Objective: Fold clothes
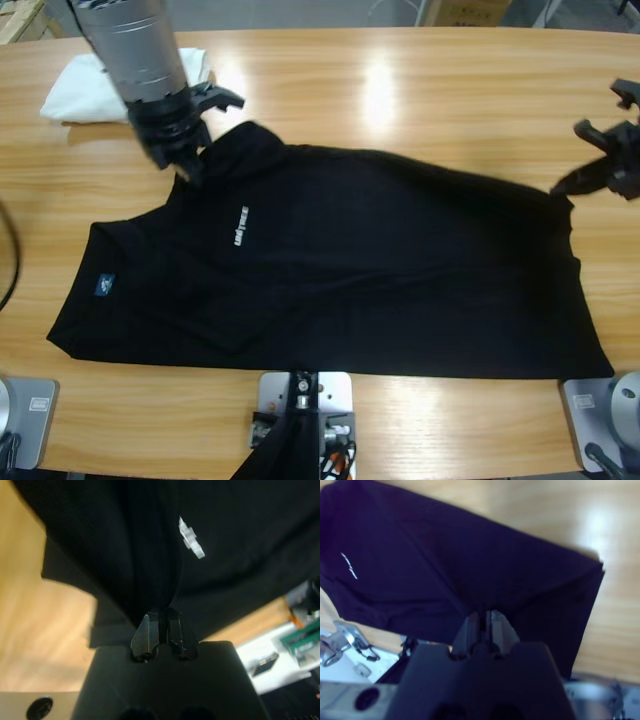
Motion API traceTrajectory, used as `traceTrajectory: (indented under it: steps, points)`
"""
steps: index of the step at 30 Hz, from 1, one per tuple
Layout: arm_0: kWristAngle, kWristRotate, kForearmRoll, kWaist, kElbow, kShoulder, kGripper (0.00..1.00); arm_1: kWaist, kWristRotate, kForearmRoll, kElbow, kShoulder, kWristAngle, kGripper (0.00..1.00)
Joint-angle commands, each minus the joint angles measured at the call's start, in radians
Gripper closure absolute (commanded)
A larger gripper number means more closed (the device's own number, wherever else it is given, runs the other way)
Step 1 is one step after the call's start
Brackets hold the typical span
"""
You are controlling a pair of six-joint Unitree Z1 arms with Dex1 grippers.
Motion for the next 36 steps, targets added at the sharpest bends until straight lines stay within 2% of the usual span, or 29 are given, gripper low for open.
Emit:
traceTrajectory:
  steps: [1, 5, 13, 16, 21, 24, 27, 30, 32, 36]
  points:
    - [-0.023, -0.076, 0.032, -0.140, 0.228, -0.175, 1.000, 0.115, 0.075, 0.154, 0.079, -0.131, -0.051, 1.000]
    - [-0.047, -0.093, 0.012, -0.215, 0.296, -0.197, 1.000, 0.183, 0.132, 0.178, 0.075, -0.140, -0.060, 1.000]
    - [-0.089, -0.143, -0.059, -0.346, 0.486, -0.257, 1.000, 0.190, 0.149, 0.255, 0.038, -0.078, -0.099, 1.000]
    - [-0.096, -0.170, -0.113, -0.365, 0.556, -0.279, 1.000, 0.190, 0.158, 0.266, 0.030, -0.051, -0.131, 1.000]
    - [-0.110, -0.189, -0.165, -0.366, 0.585, -0.266, 1.000, 0.190, 0.174, 0.273, 0.030, -0.051, -0.151, 1.000]
    - [-0.112, -0.189, -0.165, -0.366, 0.591, -0.274, 1.000, 0.175, 0.167, 0.267, 0.029, -0.051, -0.221, 1.000]
    - [-0.112, -0.193, -0.183, -0.366, 0.607, -0.277, 1.000, 0.128, 0.087, 0.162, 0.052, -0.082, -0.261, 1.000]
    - [-0.072, -0.220, -0.194, -0.361, 0.601, -0.291, 1.000, 0.100, 0.062, 0.060, 0.024, -0.107, -0.247, 1.000]
    - [0.014, -0.255, -0.202, -0.322, 0.583, -0.331, 1.000, 0.092, 0.060, 0.037, -0.009, -0.101, -0.253, 1.000]
    - [0.151, -0.299, -0.219, -0.181, 0.489, -0.398, 1.000, 0.083, 0.063, -0.005, -0.031, -0.095, -0.269, 1.000]
